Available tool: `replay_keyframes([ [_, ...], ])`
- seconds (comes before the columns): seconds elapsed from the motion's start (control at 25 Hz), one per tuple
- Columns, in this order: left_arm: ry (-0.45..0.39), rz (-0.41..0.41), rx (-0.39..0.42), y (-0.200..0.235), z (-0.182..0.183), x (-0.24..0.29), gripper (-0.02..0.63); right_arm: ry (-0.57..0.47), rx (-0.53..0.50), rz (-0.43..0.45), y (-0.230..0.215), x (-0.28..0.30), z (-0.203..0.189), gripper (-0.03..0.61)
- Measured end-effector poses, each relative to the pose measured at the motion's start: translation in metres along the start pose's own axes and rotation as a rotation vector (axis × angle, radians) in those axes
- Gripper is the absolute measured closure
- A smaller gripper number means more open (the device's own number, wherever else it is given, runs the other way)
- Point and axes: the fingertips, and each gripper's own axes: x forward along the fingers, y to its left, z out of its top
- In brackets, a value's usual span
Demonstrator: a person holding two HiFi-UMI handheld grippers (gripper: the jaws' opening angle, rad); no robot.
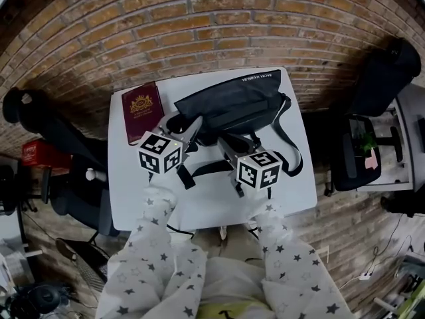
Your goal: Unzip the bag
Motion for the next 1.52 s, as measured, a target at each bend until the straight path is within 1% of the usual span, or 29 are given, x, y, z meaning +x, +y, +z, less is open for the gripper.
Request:
replay_keyframes([
  [0.16,-0.003,0.002,-0.007,0.005,-0.001,-0.003,0.486,0.002,-0.014,-0.008,-0.003,0.003,0.004,0.522],
  [0.72,-0.012,0.031,-0.024,0.013,0.001,-0.008,0.486,-0.034,-0.012,-0.082,-0.043,-0.017,0.028,0.522],
  [1.16,-0.026,0.057,-0.034,0.015,0.001,-0.008,0.485,-0.052,-0.012,-0.111,-0.064,-0.030,0.038,0.522],
  [1.32,-0.029,0.068,-0.040,0.021,0.001,-0.012,0.485,-0.050,-0.016,-0.113,-0.064,-0.027,0.042,0.522],
  [1.52,-0.032,0.079,-0.040,0.015,0.000,-0.008,0.485,-0.063,-0.017,-0.127,-0.075,-0.035,0.044,0.522],
])
